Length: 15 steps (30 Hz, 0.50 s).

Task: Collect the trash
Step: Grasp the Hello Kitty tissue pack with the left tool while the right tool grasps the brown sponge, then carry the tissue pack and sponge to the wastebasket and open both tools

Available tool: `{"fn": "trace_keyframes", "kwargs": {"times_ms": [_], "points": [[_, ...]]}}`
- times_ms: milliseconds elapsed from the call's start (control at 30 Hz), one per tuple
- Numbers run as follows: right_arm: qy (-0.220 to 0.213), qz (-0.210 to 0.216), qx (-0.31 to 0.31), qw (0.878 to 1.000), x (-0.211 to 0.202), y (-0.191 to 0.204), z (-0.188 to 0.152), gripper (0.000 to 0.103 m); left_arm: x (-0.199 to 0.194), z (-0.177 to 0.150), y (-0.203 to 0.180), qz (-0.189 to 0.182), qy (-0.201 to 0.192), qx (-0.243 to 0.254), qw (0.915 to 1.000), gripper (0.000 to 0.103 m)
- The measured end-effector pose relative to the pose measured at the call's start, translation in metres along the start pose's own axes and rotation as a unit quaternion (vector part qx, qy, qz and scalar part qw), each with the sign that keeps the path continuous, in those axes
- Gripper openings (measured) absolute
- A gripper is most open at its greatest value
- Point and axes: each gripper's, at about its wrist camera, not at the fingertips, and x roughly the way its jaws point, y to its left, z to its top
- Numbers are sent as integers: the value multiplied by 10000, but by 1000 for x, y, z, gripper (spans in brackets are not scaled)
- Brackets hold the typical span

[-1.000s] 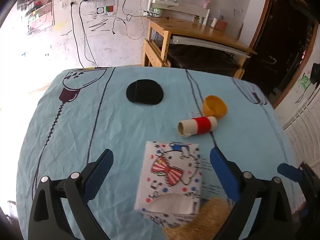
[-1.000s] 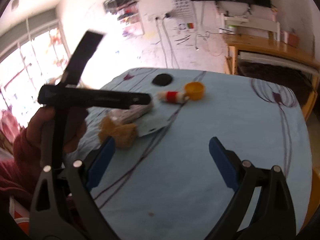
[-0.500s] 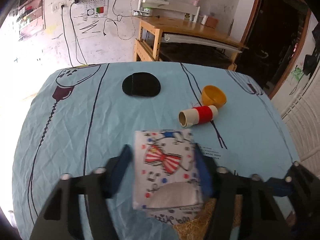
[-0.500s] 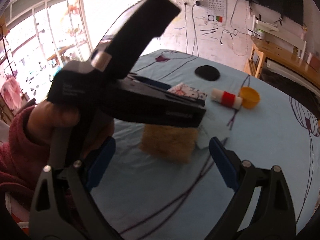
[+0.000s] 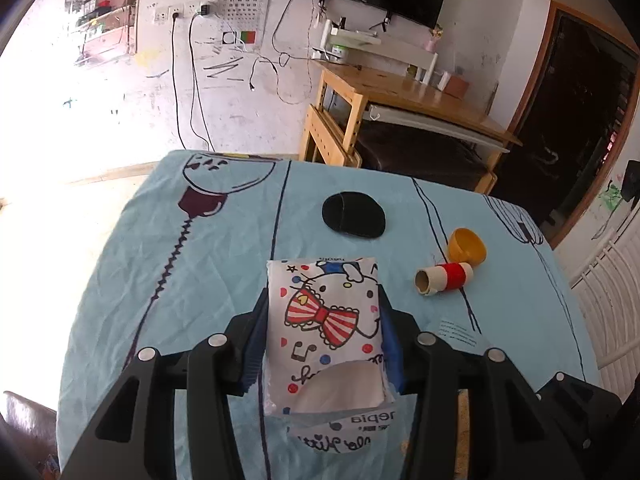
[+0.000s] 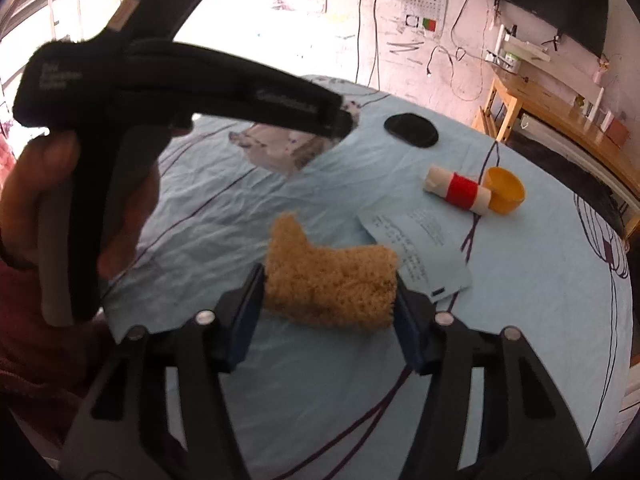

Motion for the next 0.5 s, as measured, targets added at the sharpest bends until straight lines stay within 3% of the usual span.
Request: {"fn": "trace_keyframes", "kwargs": {"times_ms": [167, 500], "points": [[-297, 40, 236, 9993, -21, -12, -5, 56, -14, -2, -6, -64, -155, 105, 9998, 44], [-892, -339, 979, 9906, -61, -70, -19, 56, -32, -8, -42, -325, -298, 432, 9981, 44]]}}
